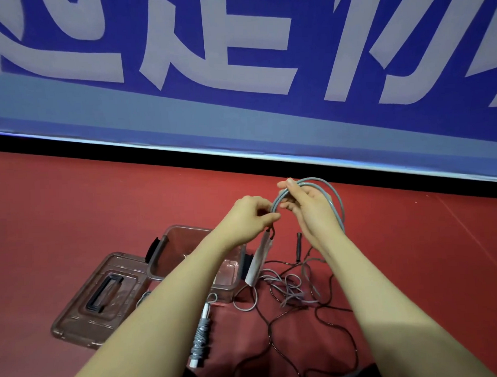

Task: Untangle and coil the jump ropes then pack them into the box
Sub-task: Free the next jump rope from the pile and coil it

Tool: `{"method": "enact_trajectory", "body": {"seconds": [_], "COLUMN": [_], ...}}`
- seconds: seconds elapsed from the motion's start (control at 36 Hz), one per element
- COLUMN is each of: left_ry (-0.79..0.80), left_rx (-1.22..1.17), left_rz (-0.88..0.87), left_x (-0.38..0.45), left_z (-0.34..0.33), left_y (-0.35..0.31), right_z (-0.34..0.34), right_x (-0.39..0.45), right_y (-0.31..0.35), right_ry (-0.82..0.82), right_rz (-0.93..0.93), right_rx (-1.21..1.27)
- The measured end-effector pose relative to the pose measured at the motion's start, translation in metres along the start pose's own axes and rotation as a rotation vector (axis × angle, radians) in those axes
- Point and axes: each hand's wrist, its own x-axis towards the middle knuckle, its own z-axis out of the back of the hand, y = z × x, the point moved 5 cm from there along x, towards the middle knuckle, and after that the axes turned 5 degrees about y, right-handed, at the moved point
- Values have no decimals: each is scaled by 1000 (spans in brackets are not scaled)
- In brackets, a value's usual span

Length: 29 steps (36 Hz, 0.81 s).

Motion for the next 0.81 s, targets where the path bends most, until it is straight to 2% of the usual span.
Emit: {"method": "enact_trajectory", "body": {"seconds": [0.08,0.22,0.28,0.36,0.56,0.69,0.81], "left_ry": [-108,-215,-233,-275,-316,-194,96], "left_rx": [1,-82,-93,-121,-220,-314,-211], "left_rz": [-12,-33,-40,-38,-16,46,254], "left_x": [0,0,0,-1,-1,2,0], "left_z": [8,21,24,28,34,30,12], "left_y": [-3,-10,-13,-17,-21,-10,8], "right_z": [2,8,3,-7,-25,-19,-9], "right_x": [-1,-13,-19,-23,-22,-17,-12], "right_y": [-4,-30,-33,-31,-25,-25,-20], "right_ry": [50,222,319,378,292,186,41], "right_rz": [-40,-243,-277,-251,-120,-122,-70], "right_rx": [-70,-551,-652,-649,-561,-547,-436]}}
